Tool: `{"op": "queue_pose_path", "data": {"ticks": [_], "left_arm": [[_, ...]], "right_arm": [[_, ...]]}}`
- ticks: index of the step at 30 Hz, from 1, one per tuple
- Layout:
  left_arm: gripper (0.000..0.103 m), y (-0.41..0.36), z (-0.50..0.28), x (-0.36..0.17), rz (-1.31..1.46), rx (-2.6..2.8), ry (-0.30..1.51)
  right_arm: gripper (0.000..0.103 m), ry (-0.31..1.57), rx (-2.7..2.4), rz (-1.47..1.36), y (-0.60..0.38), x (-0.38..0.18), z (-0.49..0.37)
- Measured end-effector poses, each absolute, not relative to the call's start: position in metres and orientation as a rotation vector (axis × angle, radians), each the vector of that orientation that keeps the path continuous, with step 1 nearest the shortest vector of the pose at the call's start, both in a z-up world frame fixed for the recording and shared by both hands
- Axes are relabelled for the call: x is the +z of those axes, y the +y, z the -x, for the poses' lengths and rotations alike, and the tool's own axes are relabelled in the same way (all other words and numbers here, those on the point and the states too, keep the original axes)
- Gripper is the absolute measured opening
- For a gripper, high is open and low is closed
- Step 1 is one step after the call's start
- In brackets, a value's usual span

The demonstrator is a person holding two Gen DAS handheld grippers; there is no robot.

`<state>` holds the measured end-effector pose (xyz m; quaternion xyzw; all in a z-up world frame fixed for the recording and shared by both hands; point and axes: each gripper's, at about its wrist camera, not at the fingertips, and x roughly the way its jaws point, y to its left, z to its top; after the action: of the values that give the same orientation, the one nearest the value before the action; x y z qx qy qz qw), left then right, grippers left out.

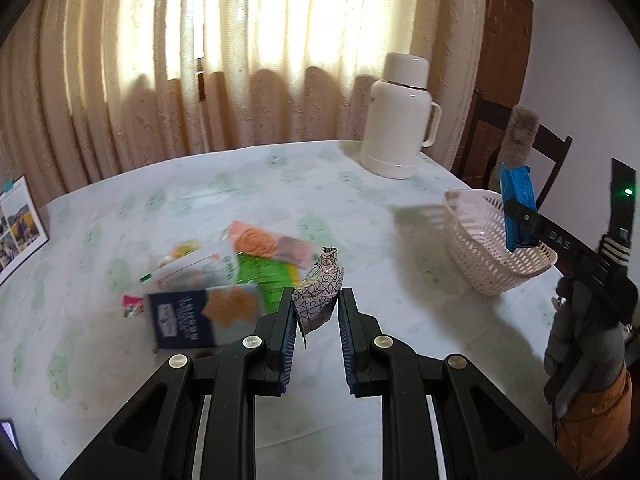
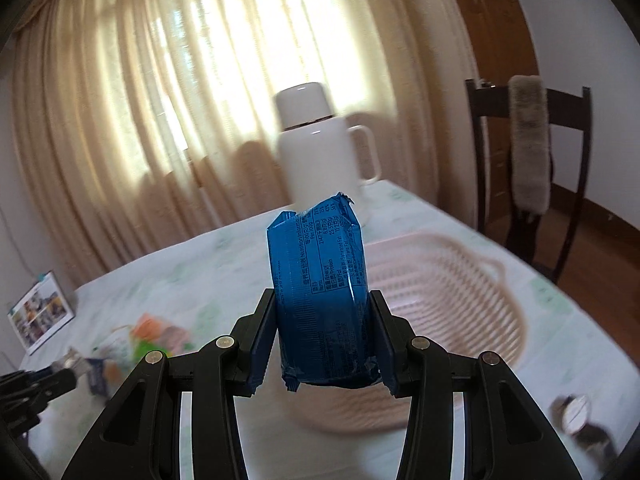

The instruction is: Organize snacks

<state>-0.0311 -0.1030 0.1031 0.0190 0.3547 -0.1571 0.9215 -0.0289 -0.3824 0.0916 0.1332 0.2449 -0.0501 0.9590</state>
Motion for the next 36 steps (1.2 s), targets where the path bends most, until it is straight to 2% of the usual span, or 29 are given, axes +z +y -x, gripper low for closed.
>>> {"op": "queue_pose_path", "data": {"ticks": [2, 3, 5, 30, 31, 32, 33, 34, 36], "left_arm": [[0.018, -0.115, 0.03, 0.105, -0.05, -0.336, 0.728], [0.018, -0.119, 0.029, 0.105, -0.053, -0.34, 0.728], [0.018, -0.132, 0.027, 0.106, -0.063, -0.353, 0.731], [0.019, -0.314, -0.018, 0.093, -0.173, -0.629, 0.818], [0.027, -0.317, -0.02, 0.092, -0.169, -0.633, 0.829], [0.047, -0.319, -0.022, 0.091, -0.158, -0.638, 0.845], [0.056, -0.319, -0.022, 0.09, -0.147, -0.642, 0.848], [0.062, -0.317, -0.022, 0.09, -0.13, -0.642, 0.843], [0.061, -0.314, -0.021, 0.091, -0.134, -0.626, 0.837]], "right_arm": [[0.049, 0.496, -0.132, -0.266, -0.397, 0.089, 0.023], [0.057, 0.497, -0.143, -0.264, -0.403, 0.088, 0.02], [0.063, 0.495, -0.162, -0.273, -0.413, 0.085, 0.019], [0.063, 0.371, -0.356, -0.467, -0.48, 0.079, 0.063], [0.063, 0.371, -0.36, -0.472, -0.481, 0.078, 0.063], [0.063, 0.37, -0.365, -0.474, -0.482, 0.078, 0.064], [0.063, 0.368, -0.369, -0.474, -0.482, 0.078, 0.065], [0.063, 0.366, -0.371, -0.472, -0.482, 0.078, 0.065], [0.063, 0.364, -0.372, -0.468, -0.48, 0.079, 0.065]]}}
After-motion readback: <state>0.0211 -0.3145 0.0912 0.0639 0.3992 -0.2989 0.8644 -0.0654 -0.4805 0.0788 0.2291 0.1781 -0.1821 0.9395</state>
